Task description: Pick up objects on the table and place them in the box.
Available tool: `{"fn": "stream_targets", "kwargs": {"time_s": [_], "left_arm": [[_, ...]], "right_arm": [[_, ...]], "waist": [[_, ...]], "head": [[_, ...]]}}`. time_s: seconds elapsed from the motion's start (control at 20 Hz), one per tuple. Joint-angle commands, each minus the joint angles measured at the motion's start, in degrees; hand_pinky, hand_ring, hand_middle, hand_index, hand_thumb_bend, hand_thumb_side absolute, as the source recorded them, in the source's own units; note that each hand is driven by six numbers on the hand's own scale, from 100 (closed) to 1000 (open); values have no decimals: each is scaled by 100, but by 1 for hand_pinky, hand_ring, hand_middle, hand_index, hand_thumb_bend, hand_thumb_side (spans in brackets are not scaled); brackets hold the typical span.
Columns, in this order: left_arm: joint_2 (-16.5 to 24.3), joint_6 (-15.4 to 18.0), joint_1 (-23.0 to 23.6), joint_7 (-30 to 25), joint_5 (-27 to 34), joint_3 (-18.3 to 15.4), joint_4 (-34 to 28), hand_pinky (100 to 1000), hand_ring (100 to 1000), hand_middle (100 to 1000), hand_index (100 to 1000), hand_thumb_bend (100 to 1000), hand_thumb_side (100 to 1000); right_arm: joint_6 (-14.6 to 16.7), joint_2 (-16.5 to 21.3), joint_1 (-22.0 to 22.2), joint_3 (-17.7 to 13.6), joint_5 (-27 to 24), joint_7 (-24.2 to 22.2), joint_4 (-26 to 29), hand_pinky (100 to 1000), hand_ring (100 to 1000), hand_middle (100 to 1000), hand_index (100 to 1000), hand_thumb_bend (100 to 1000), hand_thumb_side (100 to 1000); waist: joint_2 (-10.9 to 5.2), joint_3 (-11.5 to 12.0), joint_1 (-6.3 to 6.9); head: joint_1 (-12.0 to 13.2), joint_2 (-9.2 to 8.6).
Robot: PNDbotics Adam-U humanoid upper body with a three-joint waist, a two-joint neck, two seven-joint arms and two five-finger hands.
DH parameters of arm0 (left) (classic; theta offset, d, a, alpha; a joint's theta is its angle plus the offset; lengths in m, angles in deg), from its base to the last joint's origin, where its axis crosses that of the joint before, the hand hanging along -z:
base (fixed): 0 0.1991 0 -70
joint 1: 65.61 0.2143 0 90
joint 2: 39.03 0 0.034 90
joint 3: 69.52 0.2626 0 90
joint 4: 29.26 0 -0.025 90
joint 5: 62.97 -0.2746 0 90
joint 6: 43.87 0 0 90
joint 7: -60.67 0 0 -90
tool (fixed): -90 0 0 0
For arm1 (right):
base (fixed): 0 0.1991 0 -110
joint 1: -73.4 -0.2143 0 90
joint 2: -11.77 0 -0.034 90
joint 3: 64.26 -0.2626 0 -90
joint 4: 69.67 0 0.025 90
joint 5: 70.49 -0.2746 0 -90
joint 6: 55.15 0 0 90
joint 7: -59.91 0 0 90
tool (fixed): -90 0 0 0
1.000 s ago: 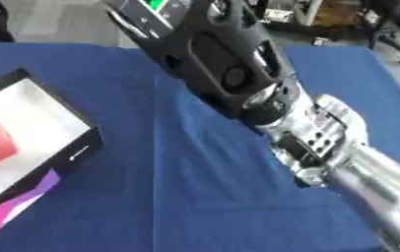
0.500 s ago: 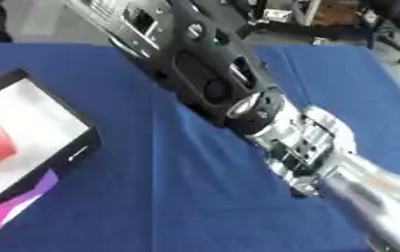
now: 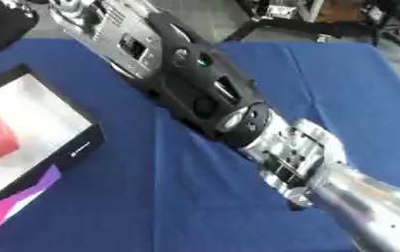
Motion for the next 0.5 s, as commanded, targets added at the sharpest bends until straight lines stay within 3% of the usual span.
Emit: {"fn": "stream_targets", "kwargs": {"time_s": [0.05,0.5], "left_arm": [[217,29,0,74,18,-134,-10,809,778,721,842,680,603],[227,73,37,188,26,-254,64,809,778,721,843,681,602]], "right_arm": [[9,31,-55,-31,54,-13,6,815,637,522,677,100,100],[43,-10,163,87,136,-124,-218,805,624,510,665,100,100]], "waist": [[28,4,34],[72,33,30]], "head": [[34,32],[-49,47]]}}
